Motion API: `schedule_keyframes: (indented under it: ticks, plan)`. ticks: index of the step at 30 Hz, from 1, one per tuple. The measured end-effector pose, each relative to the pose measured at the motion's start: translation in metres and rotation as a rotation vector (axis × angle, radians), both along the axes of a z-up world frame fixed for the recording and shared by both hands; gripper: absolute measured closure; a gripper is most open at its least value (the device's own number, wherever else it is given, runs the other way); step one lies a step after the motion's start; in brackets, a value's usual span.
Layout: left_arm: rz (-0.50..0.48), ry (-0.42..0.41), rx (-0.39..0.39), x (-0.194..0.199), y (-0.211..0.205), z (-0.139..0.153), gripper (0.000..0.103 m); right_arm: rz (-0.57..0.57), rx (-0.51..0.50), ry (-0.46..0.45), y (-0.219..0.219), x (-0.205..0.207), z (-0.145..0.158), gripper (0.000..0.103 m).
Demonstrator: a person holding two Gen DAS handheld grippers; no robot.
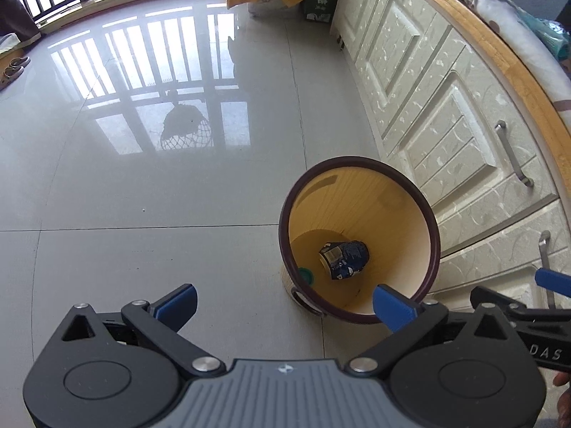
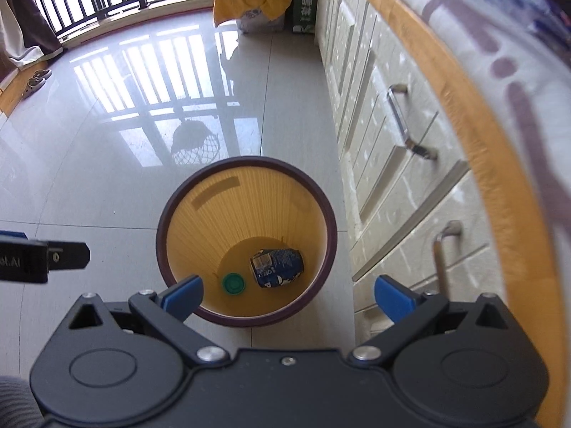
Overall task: Collect trash
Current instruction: 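Raise both open tools from the wastebasket and move back toward the bench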
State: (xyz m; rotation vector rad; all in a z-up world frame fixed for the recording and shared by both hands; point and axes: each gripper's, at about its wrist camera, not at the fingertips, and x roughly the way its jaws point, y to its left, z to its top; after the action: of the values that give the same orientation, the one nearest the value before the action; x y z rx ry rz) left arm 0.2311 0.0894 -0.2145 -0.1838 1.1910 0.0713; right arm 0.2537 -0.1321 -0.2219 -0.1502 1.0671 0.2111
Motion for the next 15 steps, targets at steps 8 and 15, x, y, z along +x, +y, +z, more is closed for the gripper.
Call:
schedule_keyframes:
  ticks: [8, 15]
  plan:
    - [-0.015, -0.059, -0.007, -0.029, -0.006, 0.029, 0.000, 0.002, 0.001, -0.061, -0.008, -0.030, 0.045, 0.000]
    - [-0.032, -0.132, -0.004, -0.053, -0.011, 0.059, 0.000, -0.007, 0.004, -0.131, -0.019, -0.061, 0.082, 0.000]
